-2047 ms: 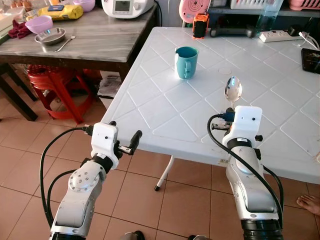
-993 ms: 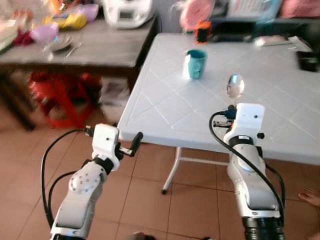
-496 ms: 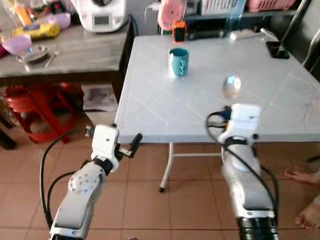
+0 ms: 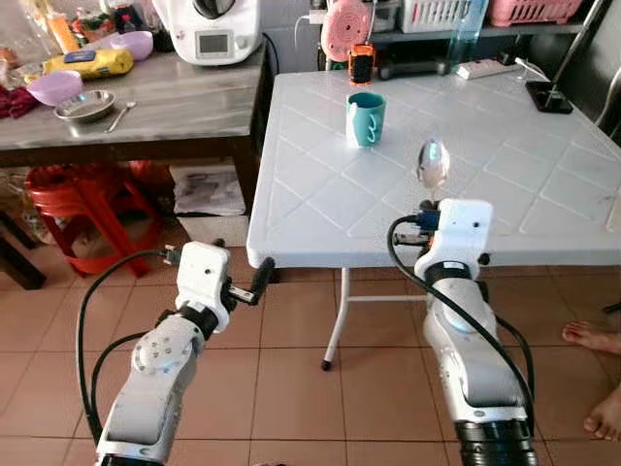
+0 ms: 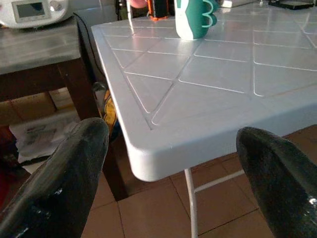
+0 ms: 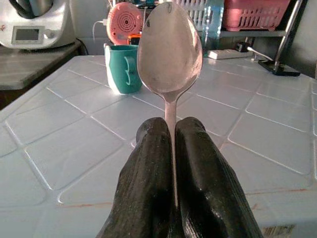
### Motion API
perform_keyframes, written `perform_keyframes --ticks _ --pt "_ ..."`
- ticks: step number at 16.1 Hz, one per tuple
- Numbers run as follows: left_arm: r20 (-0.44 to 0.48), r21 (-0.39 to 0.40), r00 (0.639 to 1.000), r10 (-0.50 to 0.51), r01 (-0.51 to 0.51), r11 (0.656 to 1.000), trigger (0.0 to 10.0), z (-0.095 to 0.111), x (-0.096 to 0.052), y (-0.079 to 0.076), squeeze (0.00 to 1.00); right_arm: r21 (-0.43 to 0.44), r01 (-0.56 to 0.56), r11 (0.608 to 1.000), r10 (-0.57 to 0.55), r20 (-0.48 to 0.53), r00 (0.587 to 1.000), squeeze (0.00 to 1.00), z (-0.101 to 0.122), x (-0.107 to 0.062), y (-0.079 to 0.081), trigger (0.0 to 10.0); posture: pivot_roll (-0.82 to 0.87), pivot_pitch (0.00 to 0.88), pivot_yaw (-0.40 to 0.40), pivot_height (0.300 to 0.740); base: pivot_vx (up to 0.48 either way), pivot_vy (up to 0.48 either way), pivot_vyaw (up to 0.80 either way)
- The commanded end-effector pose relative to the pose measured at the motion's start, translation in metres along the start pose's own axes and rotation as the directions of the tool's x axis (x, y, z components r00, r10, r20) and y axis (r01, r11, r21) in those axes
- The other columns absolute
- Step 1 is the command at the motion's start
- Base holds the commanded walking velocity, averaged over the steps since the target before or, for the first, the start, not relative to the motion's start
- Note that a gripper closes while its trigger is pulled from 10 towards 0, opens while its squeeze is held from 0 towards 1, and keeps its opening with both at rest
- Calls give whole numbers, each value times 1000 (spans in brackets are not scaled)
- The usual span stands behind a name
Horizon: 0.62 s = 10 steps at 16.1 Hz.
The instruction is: Setting the table
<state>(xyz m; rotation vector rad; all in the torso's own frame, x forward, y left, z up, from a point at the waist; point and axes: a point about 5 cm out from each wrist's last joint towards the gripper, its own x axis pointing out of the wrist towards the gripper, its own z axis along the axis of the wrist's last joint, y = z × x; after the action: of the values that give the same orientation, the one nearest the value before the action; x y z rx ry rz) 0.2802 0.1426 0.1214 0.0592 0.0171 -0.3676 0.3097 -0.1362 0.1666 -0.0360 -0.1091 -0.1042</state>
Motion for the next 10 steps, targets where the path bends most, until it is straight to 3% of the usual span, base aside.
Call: perform_keyframes --ticks 1,10 --pt "-5 10 1000 5 -5 1000 10000 -1 -2 2 0 7 1 1000 -1 9 1000 0 2 1 0 10000 -22 80 70 740 0 352 0" --pt "-8 15 1000 3 -3 1000 10000 -2 -1 2 0 13 -7 1000 7 9 1000 0 1 3 1 10000 -17 70 67 740 0 353 0"
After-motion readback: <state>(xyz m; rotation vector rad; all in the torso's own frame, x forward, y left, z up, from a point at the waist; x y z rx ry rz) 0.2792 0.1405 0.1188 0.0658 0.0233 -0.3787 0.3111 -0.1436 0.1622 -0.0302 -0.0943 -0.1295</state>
